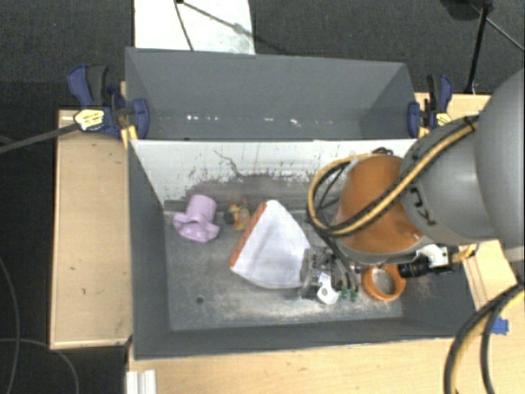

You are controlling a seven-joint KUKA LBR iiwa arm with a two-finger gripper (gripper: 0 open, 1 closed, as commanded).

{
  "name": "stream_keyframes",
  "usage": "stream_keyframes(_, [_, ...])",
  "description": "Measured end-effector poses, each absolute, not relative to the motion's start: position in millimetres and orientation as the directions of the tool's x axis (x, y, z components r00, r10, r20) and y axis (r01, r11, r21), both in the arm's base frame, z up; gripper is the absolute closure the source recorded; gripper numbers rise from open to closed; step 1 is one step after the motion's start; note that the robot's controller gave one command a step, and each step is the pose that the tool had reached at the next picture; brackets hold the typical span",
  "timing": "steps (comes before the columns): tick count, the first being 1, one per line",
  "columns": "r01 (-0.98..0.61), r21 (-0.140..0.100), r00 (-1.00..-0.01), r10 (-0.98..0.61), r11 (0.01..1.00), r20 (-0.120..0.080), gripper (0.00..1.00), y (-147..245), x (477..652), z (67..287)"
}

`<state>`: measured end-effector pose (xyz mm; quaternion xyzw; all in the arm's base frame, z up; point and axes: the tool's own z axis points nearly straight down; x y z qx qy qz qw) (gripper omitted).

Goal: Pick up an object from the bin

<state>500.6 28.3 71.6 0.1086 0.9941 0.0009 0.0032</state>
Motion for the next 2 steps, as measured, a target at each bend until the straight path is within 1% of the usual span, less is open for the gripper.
stream_keyframes(2, [0.216,0.001,-0.976,0.216,0.976,-0.002,1.0,28.3,499.6,81.1])
